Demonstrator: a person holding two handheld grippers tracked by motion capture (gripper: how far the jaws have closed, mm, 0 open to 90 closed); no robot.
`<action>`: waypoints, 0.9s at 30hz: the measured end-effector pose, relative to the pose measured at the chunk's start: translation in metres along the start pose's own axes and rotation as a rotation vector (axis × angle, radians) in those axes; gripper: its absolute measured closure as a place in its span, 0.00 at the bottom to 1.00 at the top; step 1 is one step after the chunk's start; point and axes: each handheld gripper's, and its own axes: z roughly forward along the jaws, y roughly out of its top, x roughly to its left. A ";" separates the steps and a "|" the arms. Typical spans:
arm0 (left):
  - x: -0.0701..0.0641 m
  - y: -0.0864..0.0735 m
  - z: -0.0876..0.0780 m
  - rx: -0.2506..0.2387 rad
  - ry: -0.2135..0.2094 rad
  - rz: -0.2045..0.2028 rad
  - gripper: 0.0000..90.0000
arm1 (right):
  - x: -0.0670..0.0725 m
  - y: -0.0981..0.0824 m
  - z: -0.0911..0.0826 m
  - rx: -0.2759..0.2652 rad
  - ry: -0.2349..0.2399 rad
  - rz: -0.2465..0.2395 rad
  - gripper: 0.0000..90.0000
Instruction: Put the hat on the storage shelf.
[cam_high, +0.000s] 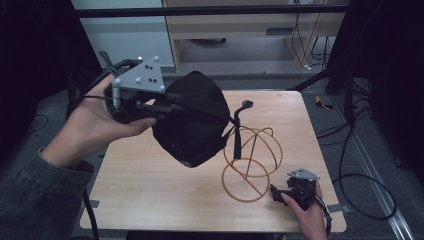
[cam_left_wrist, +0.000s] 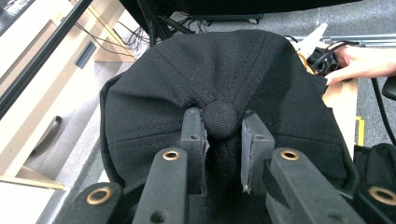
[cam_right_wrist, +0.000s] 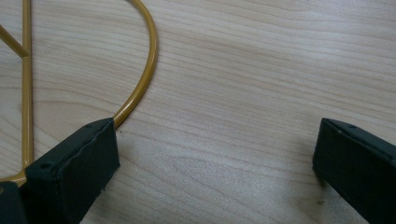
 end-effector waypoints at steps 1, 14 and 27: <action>0.000 0.003 0.003 0.001 -0.004 0.001 0.83 | 0.000 0.000 0.000 -0.005 0.002 -0.001 0.01; -0.002 0.029 0.026 -0.018 -0.030 0.021 0.83 | 0.000 0.000 0.000 -0.002 0.000 -0.001 0.01; -0.010 0.050 0.056 0.000 -0.072 0.053 0.83 | 0.000 0.000 0.000 -0.004 0.002 -0.001 0.01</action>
